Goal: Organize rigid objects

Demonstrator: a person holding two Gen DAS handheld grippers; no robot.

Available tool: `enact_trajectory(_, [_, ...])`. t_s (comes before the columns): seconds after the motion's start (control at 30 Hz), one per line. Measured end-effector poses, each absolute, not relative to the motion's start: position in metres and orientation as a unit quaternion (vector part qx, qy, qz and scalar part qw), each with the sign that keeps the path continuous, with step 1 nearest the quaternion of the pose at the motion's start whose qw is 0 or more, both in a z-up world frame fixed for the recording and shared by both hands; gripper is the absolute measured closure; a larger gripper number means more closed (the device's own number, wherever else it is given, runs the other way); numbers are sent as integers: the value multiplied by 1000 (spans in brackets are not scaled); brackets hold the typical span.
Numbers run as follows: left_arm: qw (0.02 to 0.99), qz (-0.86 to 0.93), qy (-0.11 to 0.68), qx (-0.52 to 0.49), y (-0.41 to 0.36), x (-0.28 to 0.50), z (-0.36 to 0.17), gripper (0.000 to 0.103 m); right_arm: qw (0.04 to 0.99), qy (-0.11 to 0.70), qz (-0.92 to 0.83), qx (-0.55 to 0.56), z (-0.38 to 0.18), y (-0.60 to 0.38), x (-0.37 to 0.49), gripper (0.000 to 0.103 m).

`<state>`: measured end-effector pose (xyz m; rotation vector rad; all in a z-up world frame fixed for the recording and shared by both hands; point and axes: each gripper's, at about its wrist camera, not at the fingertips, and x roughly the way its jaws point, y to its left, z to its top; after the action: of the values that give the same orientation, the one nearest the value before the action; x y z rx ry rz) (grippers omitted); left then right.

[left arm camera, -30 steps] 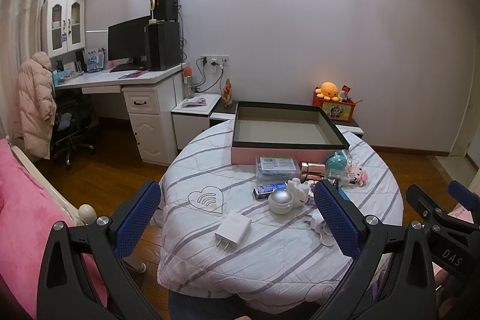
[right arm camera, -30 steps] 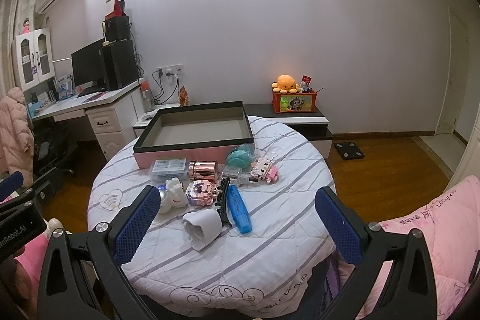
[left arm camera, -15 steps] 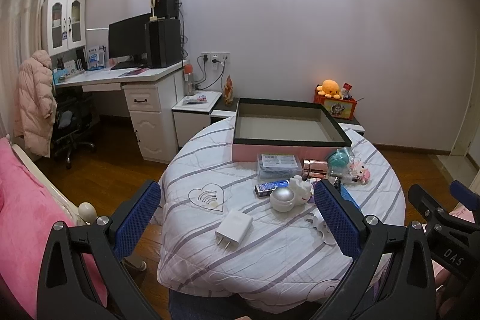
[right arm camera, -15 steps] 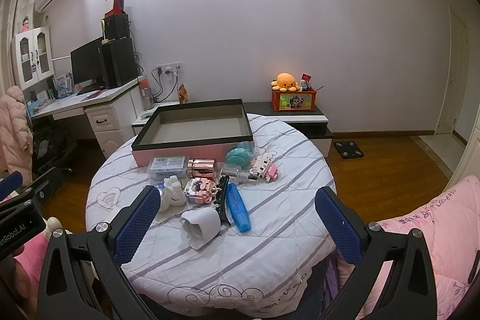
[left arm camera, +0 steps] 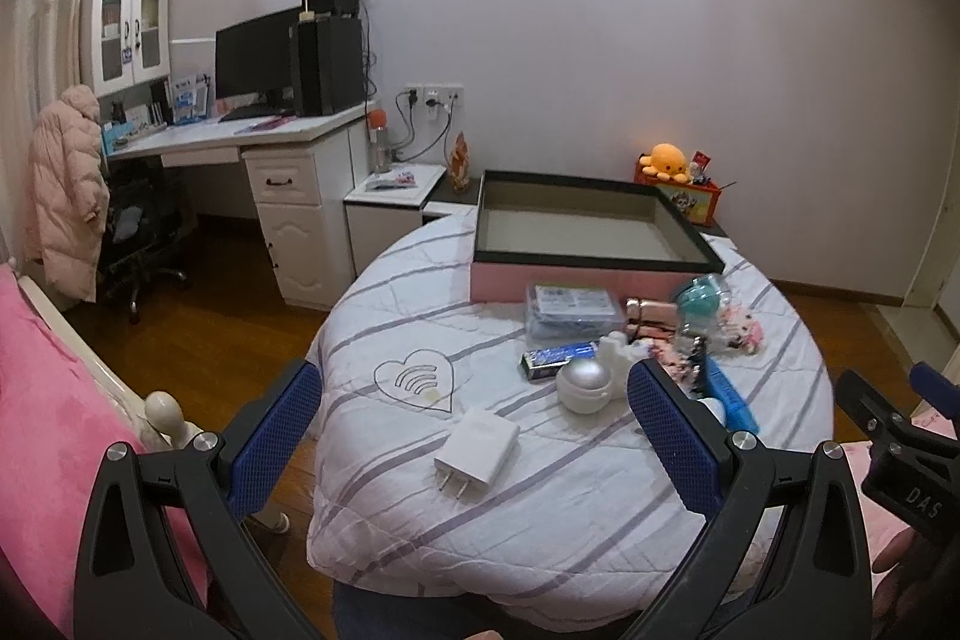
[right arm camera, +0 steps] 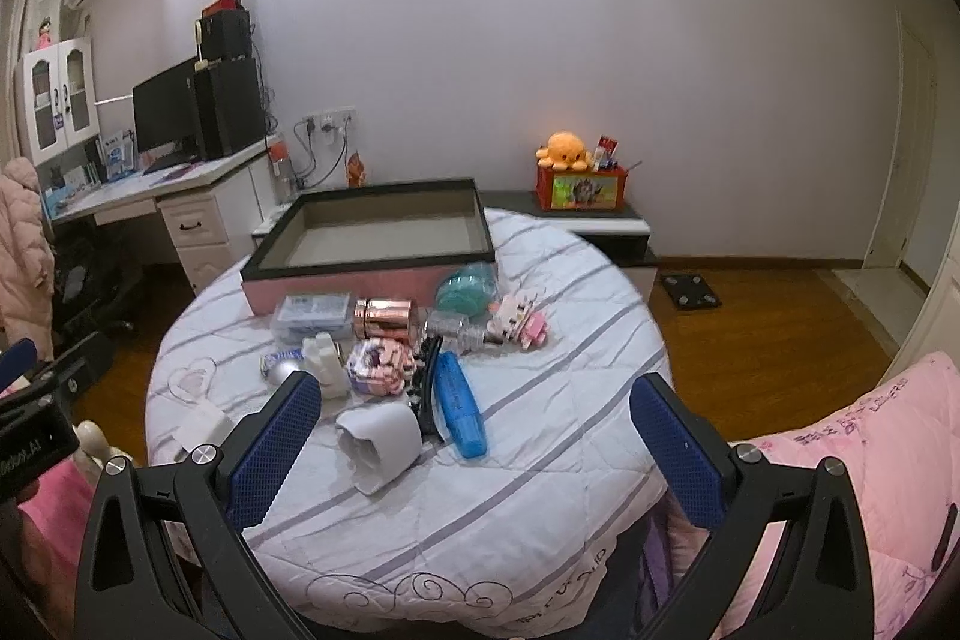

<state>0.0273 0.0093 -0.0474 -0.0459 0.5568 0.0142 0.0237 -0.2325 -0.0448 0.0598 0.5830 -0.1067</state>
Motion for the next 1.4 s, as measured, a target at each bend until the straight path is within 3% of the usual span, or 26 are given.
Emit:
enact_trajectory(0.4, [945,4,324,-46,28,63,-106,0,933,358,-26,24,-108,-234,61,0])
enact_trajectory(0.9, [928,-29,371,19,19,82,-161,0,926,377,16,8,-133,-201,86,0])
enact_trajectory(1.17, [920,-42,389,23,18,107,-172,0,923,384,33,6,-144,-191,102,13])
enact_trajectory(1.2, [920,-45,389,23,17,109,-173,1,922,385,39,9,-145,-190,105,22])
enact_trajectory(1.23, [920,-49,389,21,17,110,-173,4,919,392,45,13,-148,-190,109,32])
enact_trajectory(1.3, [920,-57,387,22,14,111,-173,12,920,390,48,3,-152,-186,112,36])
enact_trajectory(1.33, [920,-62,386,24,12,110,-172,20,922,385,50,-4,-153,-184,111,41])
enact_trajectory(1.4, [921,-67,382,28,9,108,-170,36,921,385,58,5,-154,-184,112,42])
